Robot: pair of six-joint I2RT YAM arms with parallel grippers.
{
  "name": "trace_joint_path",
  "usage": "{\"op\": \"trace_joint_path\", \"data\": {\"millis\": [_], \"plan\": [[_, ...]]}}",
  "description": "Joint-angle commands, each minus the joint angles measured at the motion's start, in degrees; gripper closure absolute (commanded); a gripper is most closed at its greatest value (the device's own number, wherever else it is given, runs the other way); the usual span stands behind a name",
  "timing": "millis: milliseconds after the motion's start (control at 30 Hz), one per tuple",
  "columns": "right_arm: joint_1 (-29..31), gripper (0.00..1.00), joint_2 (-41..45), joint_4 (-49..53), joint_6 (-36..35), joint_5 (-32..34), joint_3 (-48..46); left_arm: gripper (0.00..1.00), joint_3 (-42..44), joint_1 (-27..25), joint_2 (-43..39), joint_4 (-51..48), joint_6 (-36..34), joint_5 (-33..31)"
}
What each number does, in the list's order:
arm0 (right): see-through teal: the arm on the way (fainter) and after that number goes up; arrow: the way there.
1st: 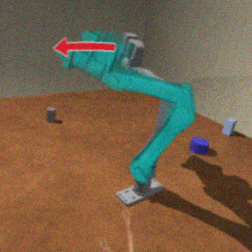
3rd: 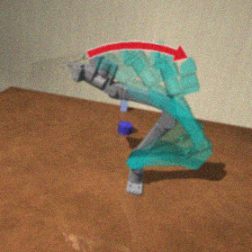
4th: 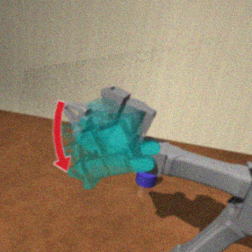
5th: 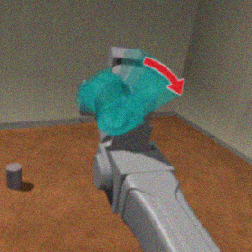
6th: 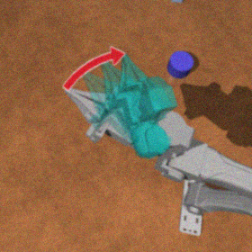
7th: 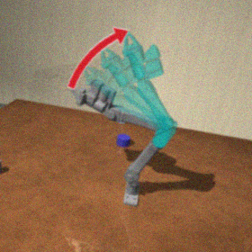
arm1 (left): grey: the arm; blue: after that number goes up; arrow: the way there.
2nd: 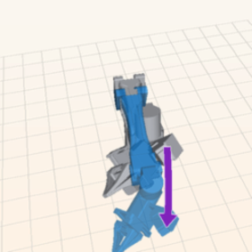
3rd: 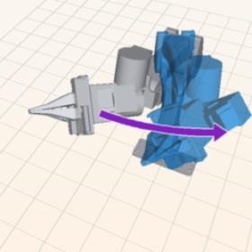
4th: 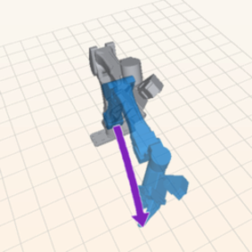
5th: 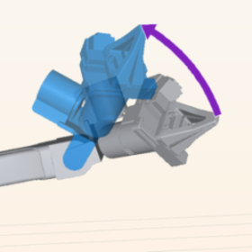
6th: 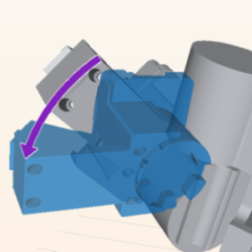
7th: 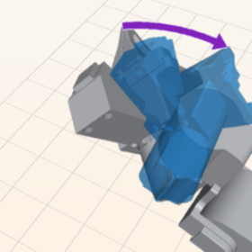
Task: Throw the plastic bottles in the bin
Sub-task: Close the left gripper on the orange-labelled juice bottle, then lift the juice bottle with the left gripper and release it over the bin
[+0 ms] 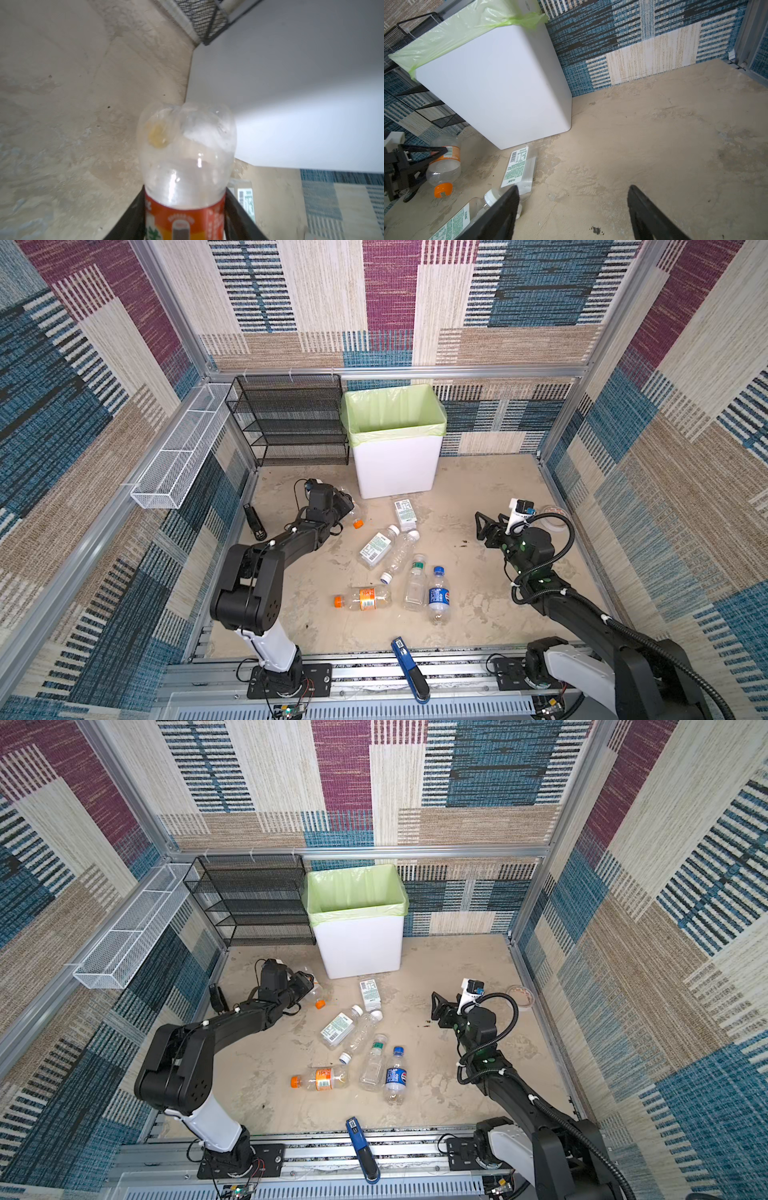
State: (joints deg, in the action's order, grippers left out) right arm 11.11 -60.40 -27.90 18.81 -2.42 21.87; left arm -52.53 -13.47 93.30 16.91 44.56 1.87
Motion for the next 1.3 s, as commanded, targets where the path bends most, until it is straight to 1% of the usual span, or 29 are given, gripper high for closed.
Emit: {"op": "trace_joint_path", "data": {"millis": [0,167,233,300,433,500,567,733,800,900,967,1033,1100,1167,1200,1233,1267], "plan": [[0.1,0.18,0.7,1.1,-0.5,0.6,1.0,0.45,5.5,-1.0,-8.3,7.5,-14.3,-0.5],[0.0,0.18,1.0,2.5,-2.2,2.2,1.9,0.43,15.4,-5.2,-26.0,17.0,-31.1,-3.8],[0.0,0.19,0.9,3.2,-2.5,2.4,2.9,0.43,18.1,-6.7,-31.0,21.2,-35.7,-3.4],[0.0,0.18,1.2,3.6,-2.4,2.4,3.5,0.43,19.3,-8.2,-34.9,23.1,-39.3,-2.5],[0.0,0.19,2.9,3.9,-2.3,3.6,3.5,0.44,18.5,-10.1,-40.4,27.1,-44.3,-0.1],[0.0,0.19,3.6,4.2,-2.3,4.2,3.3,0.44,17.9,-10.7,-41.2,32.2,-45.9,0.2],[0.0,0.19,4.2,4.6,-2.2,4.5,3.3,0.44,16.5,-11.5,-40.1,38.7,-47.6,1.3],[0.0,0.19,6.8,5.4,-2.1,5.6,3.1,0.44,10.0,-13.5,-34.3,50.9,-50.6,6.1],[0.0,0.19,8.0,5.2,-2.0,6.3,2.7,0.39,7.9,-14.2,-31.7,56.0,-51.2,7.2],[0.0,0.19,9.6,4.2,-2.0,7.0,2.0,0.39,4.5,-15.1,-28.3,61.0,-50.9,8.7],[0.0,0.19,10.0,3.4,-1.9,7.3,1.7,0.4,1.2,-15.6,-26.2,60.7,-51.2,10.1],[0.0,0.19,9.9,2.8,-2.0,7.5,1.6,0.41,-2.8,-15.7,-23.4,59.3,-51.3,10.1],[0.1,0.19,9.4,2.0,-2.0,7.3,1.7,0.41,-8.4,-15.7,-20.1,56.2,-50.6,8.4],[0.0,0.2,8.9,1.0,-1.8,6.8,1.8,0.41,-17.3,-15.4,-15.3,47.2,-48.8,4.5],[0.0,0.2,8.6,0.6,-1.6,6.4,1.8,0.41,-22.8,-15.1,-12.6,40.1,-47.7,3.0],[0.0,0.2,8.2,0.1,-1.3,5.9,1.9,0.41,-29.5,-14.3,-9.3,31.1,-45.0,2.1],[0.0,0.2,7.9,-0.4,-1.1,5.5,1.9,0.39,-35.3,-13.2,-5.9,24.1,-42.5,2.2]]}}
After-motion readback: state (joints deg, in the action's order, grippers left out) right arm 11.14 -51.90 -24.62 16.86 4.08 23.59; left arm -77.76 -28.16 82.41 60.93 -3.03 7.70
